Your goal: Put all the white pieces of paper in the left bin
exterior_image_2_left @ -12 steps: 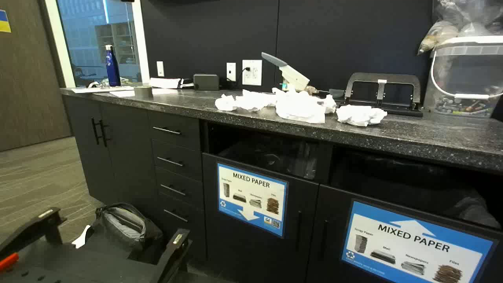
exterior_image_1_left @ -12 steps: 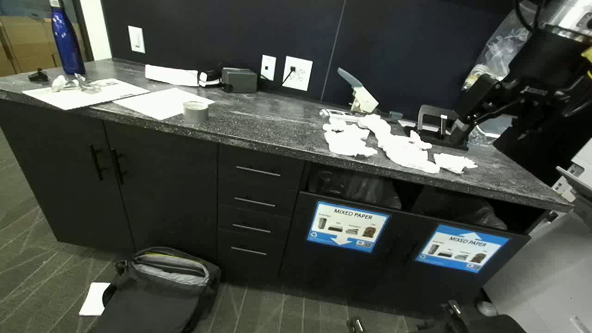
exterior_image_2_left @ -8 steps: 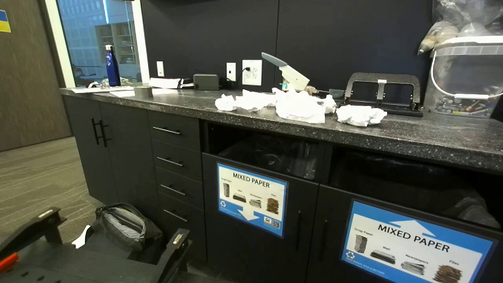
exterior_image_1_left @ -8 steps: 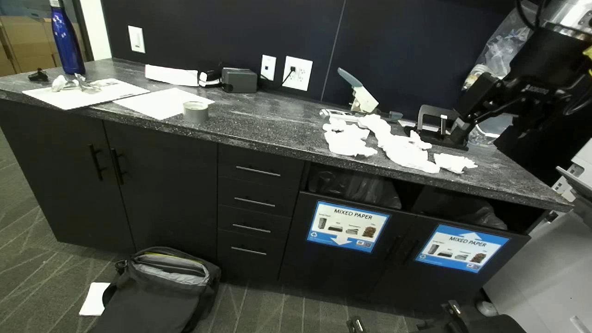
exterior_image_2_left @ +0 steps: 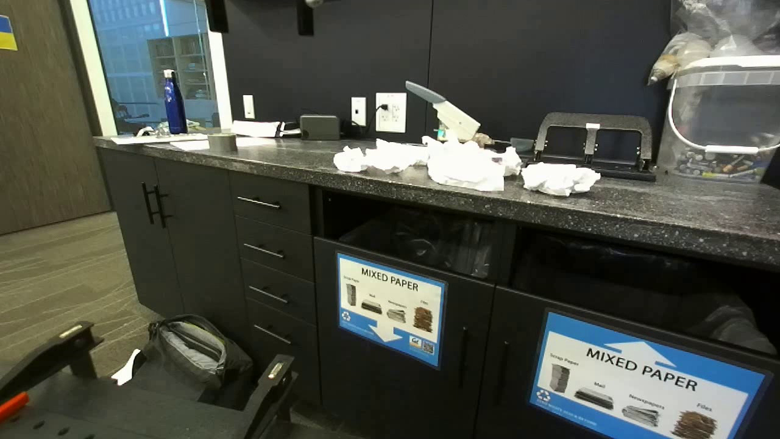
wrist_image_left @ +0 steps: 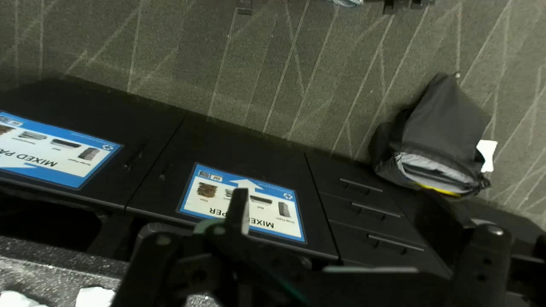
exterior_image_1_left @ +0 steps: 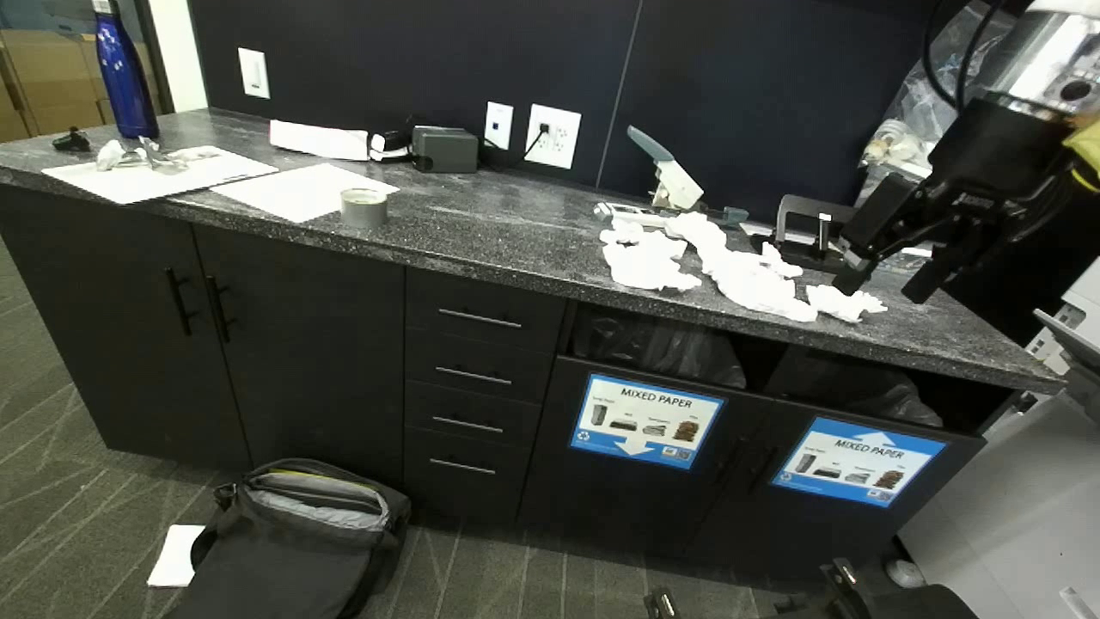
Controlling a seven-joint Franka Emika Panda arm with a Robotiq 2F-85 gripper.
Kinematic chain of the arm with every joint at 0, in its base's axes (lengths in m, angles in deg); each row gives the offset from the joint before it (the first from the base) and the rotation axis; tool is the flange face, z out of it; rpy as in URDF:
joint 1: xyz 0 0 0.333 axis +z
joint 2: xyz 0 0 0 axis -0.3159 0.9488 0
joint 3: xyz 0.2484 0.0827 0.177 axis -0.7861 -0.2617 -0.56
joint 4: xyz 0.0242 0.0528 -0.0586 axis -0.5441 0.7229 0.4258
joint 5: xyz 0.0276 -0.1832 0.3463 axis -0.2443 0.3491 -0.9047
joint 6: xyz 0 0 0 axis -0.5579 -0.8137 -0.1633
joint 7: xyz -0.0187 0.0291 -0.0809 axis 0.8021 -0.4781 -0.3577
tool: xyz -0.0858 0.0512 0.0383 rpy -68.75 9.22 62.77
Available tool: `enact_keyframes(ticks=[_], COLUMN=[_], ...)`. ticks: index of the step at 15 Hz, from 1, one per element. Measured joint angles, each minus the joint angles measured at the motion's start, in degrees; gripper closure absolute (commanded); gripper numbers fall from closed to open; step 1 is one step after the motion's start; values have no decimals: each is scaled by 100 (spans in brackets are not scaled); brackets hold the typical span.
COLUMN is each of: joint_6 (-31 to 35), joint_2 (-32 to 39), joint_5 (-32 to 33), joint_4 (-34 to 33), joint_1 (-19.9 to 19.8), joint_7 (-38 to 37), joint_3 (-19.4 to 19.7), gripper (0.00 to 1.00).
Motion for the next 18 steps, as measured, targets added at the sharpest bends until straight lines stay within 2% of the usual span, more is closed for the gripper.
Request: enact_keyframes(ticks=[4, 7, 10, 13, 18], joint_6=[25, 65, 205, 200, 171], joint_2=[1304, 2342, 3395, 4452, 6036], joint_5=[262, 302, 243, 43, -481], joint_4=[-664, -1432, -2300, -3251, -4797], joint_1=[7, 49, 40, -97, -747], joint_7=[1418, 2193, 2880, 3998, 5505], joint_3=[679, 938, 1028, 1040, 810], gripper=[0, 0, 0, 0, 0])
